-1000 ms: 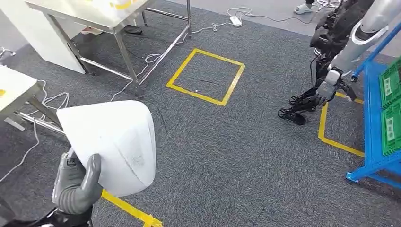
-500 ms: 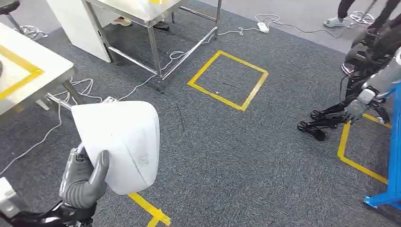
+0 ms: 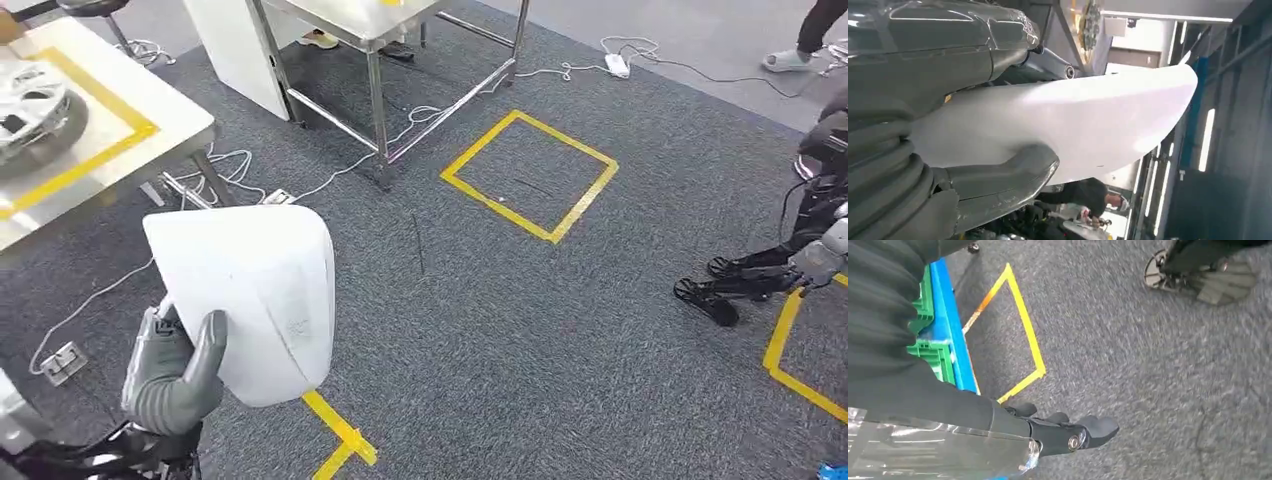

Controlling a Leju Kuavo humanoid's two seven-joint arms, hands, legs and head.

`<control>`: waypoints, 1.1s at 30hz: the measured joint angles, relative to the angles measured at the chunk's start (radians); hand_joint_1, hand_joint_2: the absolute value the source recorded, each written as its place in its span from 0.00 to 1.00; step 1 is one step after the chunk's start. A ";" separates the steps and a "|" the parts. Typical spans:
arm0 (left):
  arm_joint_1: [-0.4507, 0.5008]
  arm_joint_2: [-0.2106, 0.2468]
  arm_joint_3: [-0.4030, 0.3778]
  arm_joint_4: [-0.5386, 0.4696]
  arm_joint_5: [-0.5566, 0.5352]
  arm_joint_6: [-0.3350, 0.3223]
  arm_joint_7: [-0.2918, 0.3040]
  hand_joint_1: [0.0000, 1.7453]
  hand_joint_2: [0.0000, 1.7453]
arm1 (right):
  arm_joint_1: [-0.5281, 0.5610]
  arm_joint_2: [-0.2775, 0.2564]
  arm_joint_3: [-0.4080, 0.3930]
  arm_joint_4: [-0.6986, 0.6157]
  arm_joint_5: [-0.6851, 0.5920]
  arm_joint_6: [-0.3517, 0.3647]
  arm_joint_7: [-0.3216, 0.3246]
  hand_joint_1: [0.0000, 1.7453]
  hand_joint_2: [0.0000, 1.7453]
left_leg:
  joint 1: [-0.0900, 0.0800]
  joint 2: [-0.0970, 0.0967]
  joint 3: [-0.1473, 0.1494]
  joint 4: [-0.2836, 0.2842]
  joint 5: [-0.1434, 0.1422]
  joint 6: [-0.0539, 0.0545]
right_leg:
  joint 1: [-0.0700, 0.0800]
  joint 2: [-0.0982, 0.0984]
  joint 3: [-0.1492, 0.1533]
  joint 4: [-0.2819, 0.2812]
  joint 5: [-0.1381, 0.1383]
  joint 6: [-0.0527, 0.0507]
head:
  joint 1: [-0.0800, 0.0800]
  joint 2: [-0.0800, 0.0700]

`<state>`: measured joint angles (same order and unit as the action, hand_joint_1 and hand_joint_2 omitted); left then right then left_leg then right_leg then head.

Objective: Take the parts from the cabinet and place them on the table.

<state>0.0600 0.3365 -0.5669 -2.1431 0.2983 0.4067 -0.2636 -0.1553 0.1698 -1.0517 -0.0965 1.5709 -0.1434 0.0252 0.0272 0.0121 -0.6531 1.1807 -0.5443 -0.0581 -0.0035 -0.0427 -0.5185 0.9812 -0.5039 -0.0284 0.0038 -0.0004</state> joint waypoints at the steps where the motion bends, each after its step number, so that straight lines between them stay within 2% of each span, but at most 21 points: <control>1: 0.000 0.000 0.000 0.000 -0.001 0.000 0.000 1.00 1.00 | -0.001 0.001 0.000 0.000 0.000 0.000 0.000 0.00 1.00 | 0.003 0.024 0.052 -0.090 0.041 -0.005 | -0.003 -0.006 0.000 0.010 -0.007 0.009 | 0.000 0.000; 2: -0.003 0.000 0.000 0.000 -0.003 0.000 0.000 1.00 1.00 | -0.002 0.001 0.000 0.000 0.000 0.000 0.000 0.00 1.00 | 0.000 0.072 0.081 -0.146 0.034 -0.010 | -0.002 -0.010 -0.001 0.021 -0.015 0.020 | -0.003 0.000; 3: -0.004 0.000 0.000 -0.001 -0.005 0.000 0.002 1.00 1.00 | -0.003 0.000 0.001 0.000 0.000 0.000 -0.001 0.00 1.00 | -0.004 0.070 0.082 -0.151 0.034 0.008 | 0.004 -0.013 -0.006 0.033 -0.024 0.027 | -0.011 0.000; 4: -0.006 0.000 0.000 -0.002 -0.007 0.000 0.003 1.00 1.00 | -0.003 0.000 0.002 0.000 0.000 -0.001 -0.002 0.00 1.00 | -0.006 0.059 0.080 -0.148 0.033 0.025 | 0.005 -0.017 -0.003 0.032 -0.023 0.030 | -0.006 0.000; 7: -0.022 -0.003 -0.001 -0.002 -0.011 0.004 0.010 1.00 1.00 | -0.004 -0.003 0.004 0.000 0.000 -0.002 -0.008 0.00 1.00 | -0.008 0.032 0.075 -0.149 0.038 0.043 | 0.000 -0.037 0.003 0.029 -0.024 0.037 | -0.002 0.000; 8: -0.026 -0.006 -0.001 -0.002 -0.012 0.007 0.012 1.00 1.00 | -0.005 -0.004 0.004 0.000 0.000 -0.002 -0.009 0.00 1.00 | -0.006 0.022 0.075 -0.151 0.041 0.049 | -0.003 -0.012 -0.003 0.044 -0.044 0.044 | -0.001 0.000; 9: -0.033 -0.008 0.000 -0.002 -0.013 0.012 0.014 1.00 1.00 | -0.005 -0.006 0.004 0.000 0.000 -0.002 -0.009 0.00 1.00 | -0.005 0.013 0.074 -0.151 0.042 0.054 | -0.004 0.013 -0.020 0.091 -0.081 0.048 | 0.002 0.000; 11: -0.049 -0.016 -0.001 -0.001 -0.017 0.021 0.020 1.00 1.00 | -0.005 -0.014 0.004 0.000 0.000 -0.001 -0.009 0.00 1.00 | -0.008 -0.009 0.068 -0.150 0.046 0.061 | -0.005 0.033 -0.091 0.255 -0.162 0.052 | 0.006 0.000; 12: -0.057 -0.019 -0.001 0.000 -0.019 0.024 0.021 1.00 1.00 | -0.005 -0.016 0.003 0.000 0.000 0.002 -0.009 0.00 1.00 | -0.010 -0.022 0.065 -0.150 0.048 0.064 | -0.004 0.035 -0.128 0.330 -0.188 0.050 | 0.007 0.000; 13: -0.063 -0.022 -0.001 0.000 -0.019 0.028 0.024 1.00 1.00 | -0.005 -0.018 0.003 0.000 0.000 0.004 -0.009 0.00 1.00 | -0.012 -0.036 0.064 -0.150 0.049 0.066 | -0.004 0.036 -0.144 0.362 -0.189 0.048 | 0.007 0.000; 15: -0.076 -0.027 -0.001 -0.001 -0.024 0.033 0.037 1.00 1.00 | -0.010 -0.024 0.003 0.000 -0.002 0.007 -0.009 0.00 1.00 | -0.016 -0.061 0.065 -0.150 0.050 0.067 | -0.001 0.042 -0.116 0.291 -0.120 0.034 | 0.009 0.000; 17: -0.089 -0.031 -0.001 -0.002 -0.027 0.034 0.045 1.00 1.00 | -0.019 -0.032 0.003 0.000 -0.003 0.007 -0.009 0.00 1.00 | -0.019 -0.084 0.067 -0.150 0.052 0.067 | 0.005 0.069 -0.041 0.106 -0.015 0.010 | 0.010 0.000; 18: -0.092 -0.032 -0.001 -0.002 -0.029 0.034 0.048 1.00 1.00 | -0.023 -0.037 0.003 0.000 -0.003 0.007 -0.009 0.00 1.00 | -0.017 -0.093 0.066 -0.150 0.054 0.063 | 0.007 0.103 -0.021 0.056 -0.014 -0.003 | 0.010 0.000; 19: -0.098 -0.035 -0.001 -0.003 -0.029 0.034 0.053 1.00 1.00 | -0.024 -0.039 0.003 0.000 -0.002 0.007 -0.009 0.00 1.00 | -0.017 -0.105 0.060 -0.149 0.057 0.058 | 0.008 0.106 -0.019 0.042 -0.009 -0.003 | 0.008 0.000; 23: -0.101 -0.035 -0.001 -0.006 -0.029 0.034 0.057 1.00 1.00 | -0.023 -0.040 0.003 0.000 -0.002 0.007 -0.008 0.00 1.00 | -0.013 -0.131 0.049 -0.154 0.068 0.036 | 0.008 0.083 -0.013 0.016 -0.005 0.000 | 0.018 0.000; 27: -0.102 -0.035 -0.001 -0.007 -0.029 0.034 0.057 1.00 1.00 | -0.023 -0.040 0.003 0.000 -0.002 0.007 -0.008 0.00 1.00 | -0.012 -0.129 0.048 -0.150 0.064 0.037 | 0.000 0.078 -0.011 0.007 0.000 0.002 | 0.017 0.000; 28: -0.099 -0.035 -0.001 -0.007 -0.029 0.034 0.057 1.00 1.00 | -0.025 -0.040 0.002 0.000 -0.002 0.006 -0.008 0.00 1.00 | -0.015 -0.085 0.042 -0.142 0.053 0.037 | 0.004 0.068 -0.007 0.004 0.005 0.006 | 0.018 0.000; 29: -0.107 -0.035 -0.001 -0.008 -0.030 0.034 0.058 1.00 1.00 | -0.026 -0.041 0.002 0.000 -0.002 0.005 -0.008 0.00 1.00 | -0.019 -0.030 0.030 -0.118 0.027 0.032 | 0.004 0.067 -0.005 -0.005 0.009 0.000 | 0.011 0.000; 30: -0.115 -0.037 -0.001 -0.008 -0.029 0.034 0.059 1.00 1.00 | -0.022 -0.041 0.002 0.000 -0.002 0.005 -0.008 0.00 1.00 | -0.013 -0.010 -0.041 0.041 -0.062 0.023 | 0.004 0.045 -0.009 -0.005 0.011 -0.003 | 0.005 0.000; 31: -0.114 -0.037 -0.001 -0.008 -0.029 0.034 0.061 1.00 1.00 | -0.018 -0.041 0.002 0.000 -0.002 0.006 -0.008 0.00 1.00 | -0.007 -0.010 -0.080 0.130 -0.075 0.012 | 0.004 0.019 -0.011 -0.002 0.010 -0.001 | 0.002 0.000; 33: -0.115 -0.037 -0.001 -0.008 -0.029 0.034 0.061 1.00 1.00 | -0.020 -0.041 0.002 0.000 -0.002 0.006 -0.008 0.00 1.00 | -0.002 0.001 -0.012 0.012 0.003 0.007 | -0.001 0.005 -0.011 0.006 0.004 0.007 | 0.001 0.000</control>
<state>-0.0547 0.2991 -0.5680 -2.1511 0.2689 0.4406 -0.2022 -0.1754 0.1286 -1.0494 -0.0961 1.5694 -0.1377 0.0172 0.0249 0.0128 -0.6651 1.1929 -0.5410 -0.0514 -0.0043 -0.0372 -0.5291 0.9876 -0.4998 -0.0216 0.0050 -0.0004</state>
